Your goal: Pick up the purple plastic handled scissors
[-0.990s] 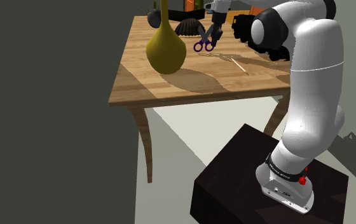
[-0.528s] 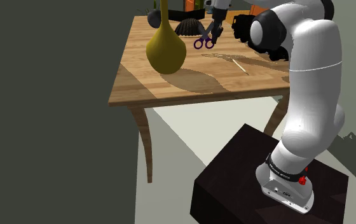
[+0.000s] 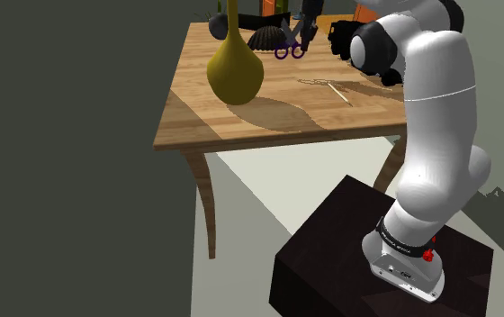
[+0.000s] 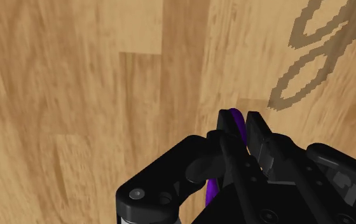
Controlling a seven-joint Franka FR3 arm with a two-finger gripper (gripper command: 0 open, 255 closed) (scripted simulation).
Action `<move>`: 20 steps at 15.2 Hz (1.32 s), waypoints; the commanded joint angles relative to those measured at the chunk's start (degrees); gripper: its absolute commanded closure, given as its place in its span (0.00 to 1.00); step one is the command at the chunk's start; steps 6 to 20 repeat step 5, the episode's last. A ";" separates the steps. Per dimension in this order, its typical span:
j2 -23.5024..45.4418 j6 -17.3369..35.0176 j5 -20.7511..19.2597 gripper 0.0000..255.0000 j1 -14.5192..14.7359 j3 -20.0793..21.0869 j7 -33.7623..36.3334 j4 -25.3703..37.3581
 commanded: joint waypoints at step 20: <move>3.66 -5.99 1.79 1.00 -3.38 0.76 0.79 9.91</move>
